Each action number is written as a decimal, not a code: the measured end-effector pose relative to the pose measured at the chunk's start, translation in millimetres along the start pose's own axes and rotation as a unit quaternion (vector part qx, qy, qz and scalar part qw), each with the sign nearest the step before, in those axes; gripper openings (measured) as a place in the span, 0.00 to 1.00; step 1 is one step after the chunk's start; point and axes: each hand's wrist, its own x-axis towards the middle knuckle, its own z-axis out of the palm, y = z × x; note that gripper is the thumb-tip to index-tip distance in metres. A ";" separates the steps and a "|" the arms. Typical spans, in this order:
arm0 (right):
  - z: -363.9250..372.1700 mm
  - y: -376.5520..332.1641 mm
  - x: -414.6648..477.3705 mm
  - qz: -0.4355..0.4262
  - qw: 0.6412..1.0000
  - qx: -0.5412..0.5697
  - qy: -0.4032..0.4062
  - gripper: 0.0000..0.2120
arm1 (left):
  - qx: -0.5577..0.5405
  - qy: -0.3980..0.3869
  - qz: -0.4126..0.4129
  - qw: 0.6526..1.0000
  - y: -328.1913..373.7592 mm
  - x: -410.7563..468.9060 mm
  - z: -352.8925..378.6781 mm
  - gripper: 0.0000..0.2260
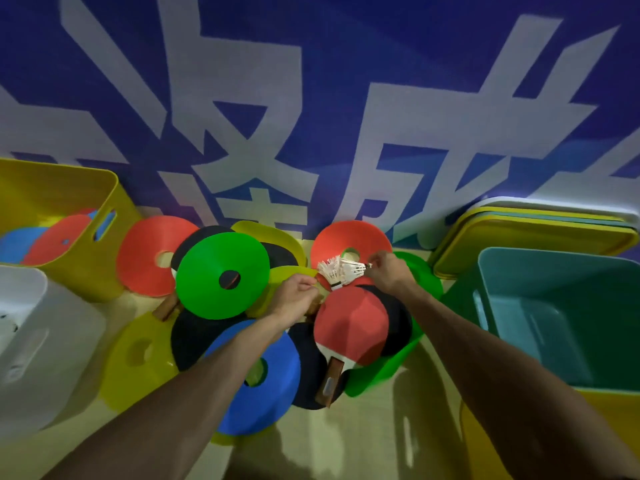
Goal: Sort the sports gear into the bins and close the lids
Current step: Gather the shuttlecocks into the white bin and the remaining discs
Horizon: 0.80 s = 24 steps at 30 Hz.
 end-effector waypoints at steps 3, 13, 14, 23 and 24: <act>1.4 6.2 17.5 -0.032 0.999 -0.026 -0.036 0.18 | -0.023 -0.010 -0.025 0.999 8.5 16.9 19.6 0.12; 27.1 26.4 63.5 -0.107 0.982 -0.104 -0.117 0.25 | 0.002 0.011 -0.081 0.997 -3.3 83.4 63.8 0.14; 30.8 28.4 67.9 -0.113 0.978 -0.128 -0.120 0.27 | -0.009 0.020 -0.083 0.996 2.0 81.8 66.1 0.12; 39.7 47.3 84.0 -0.111 0.973 -0.165 -0.116 0.26 | -0.127 0.085 -0.171 0.973 14.8 99.4 91.0 0.13; 38.3 49.2 84.5 -0.105 0.975 -0.154 -0.118 0.27 | -0.137 0.081 -0.175 0.972 14.3 102.6 92.7 0.12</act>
